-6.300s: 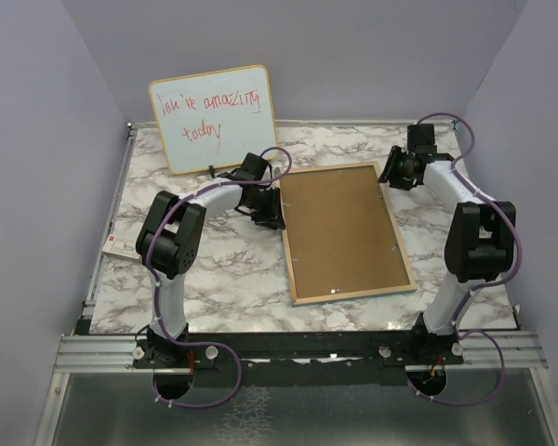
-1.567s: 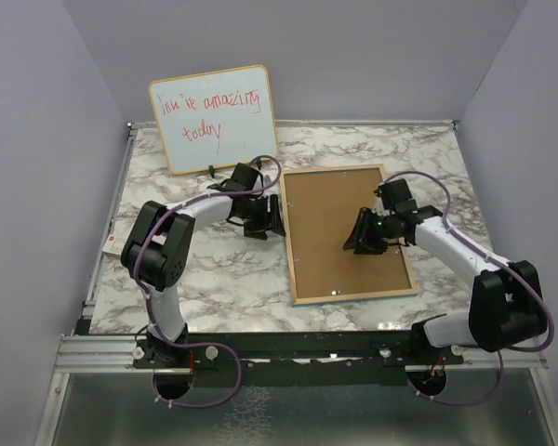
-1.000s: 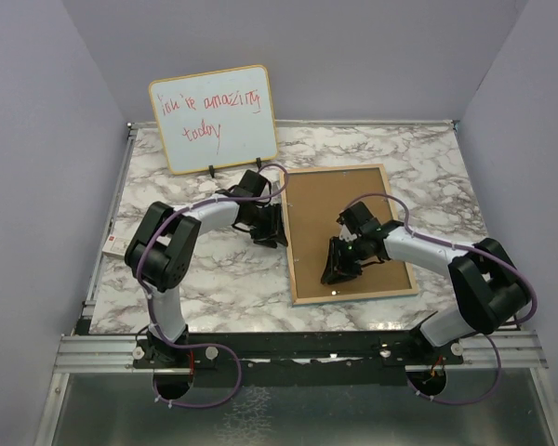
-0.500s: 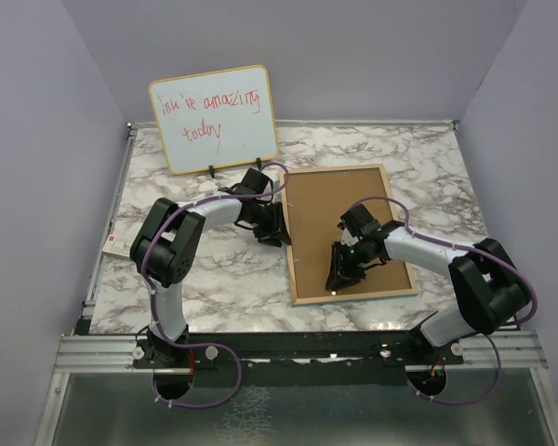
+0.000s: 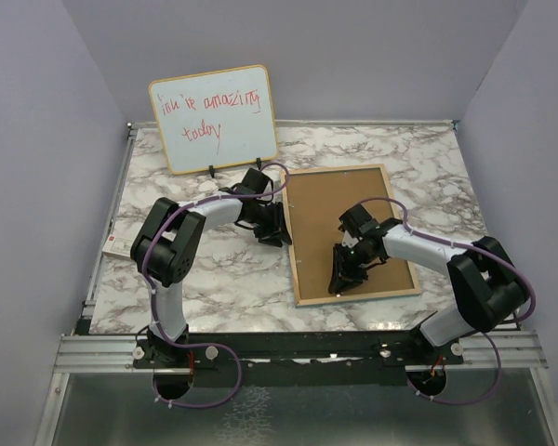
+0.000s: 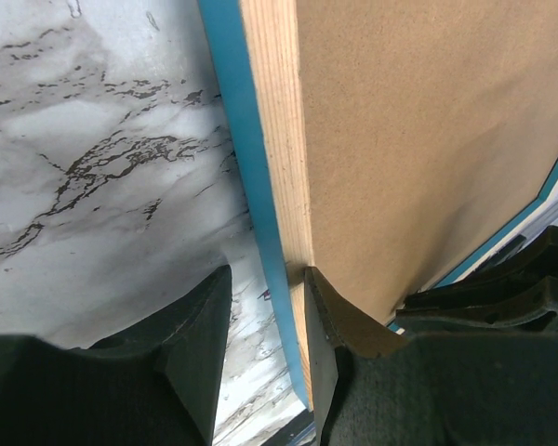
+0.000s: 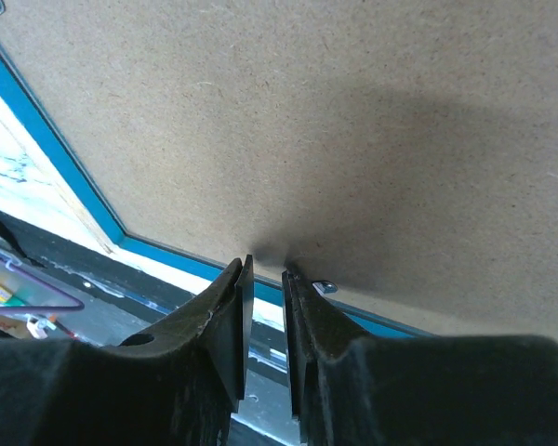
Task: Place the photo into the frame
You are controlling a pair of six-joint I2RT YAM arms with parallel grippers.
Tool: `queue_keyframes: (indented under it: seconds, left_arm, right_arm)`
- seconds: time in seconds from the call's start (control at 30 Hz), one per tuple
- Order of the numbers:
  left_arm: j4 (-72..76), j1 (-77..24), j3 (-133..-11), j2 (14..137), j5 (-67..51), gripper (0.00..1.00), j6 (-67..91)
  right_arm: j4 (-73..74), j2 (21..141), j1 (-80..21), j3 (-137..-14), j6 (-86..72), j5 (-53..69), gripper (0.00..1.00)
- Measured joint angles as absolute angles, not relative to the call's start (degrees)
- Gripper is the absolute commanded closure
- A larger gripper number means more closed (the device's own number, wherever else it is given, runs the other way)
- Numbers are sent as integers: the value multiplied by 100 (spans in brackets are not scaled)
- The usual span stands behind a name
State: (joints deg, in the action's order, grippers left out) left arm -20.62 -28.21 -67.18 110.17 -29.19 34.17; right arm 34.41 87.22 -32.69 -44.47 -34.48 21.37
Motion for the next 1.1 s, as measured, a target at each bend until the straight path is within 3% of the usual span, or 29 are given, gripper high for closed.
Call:
queue_keyframes:
  seconds: [0.37, 0.63, 1.1]
  left_arm:
    - [-2080, -2821, -6737, 11041, -2919, 61, 3424]
    - [-2088, -2814, -6882, 11183, -3157, 55, 3354]
    - [-2053, -2810, -6925, 11312, -3223, 69, 3472]
  right_arm:
    - [3811, 8726, -3269, -4539, -3492, 1894, 68]
    - [3734, 8742, -3339, -4515, -3454, 2021, 71]
    - [3780, 8621, -3417, -4453, -3629, 1739, 75]
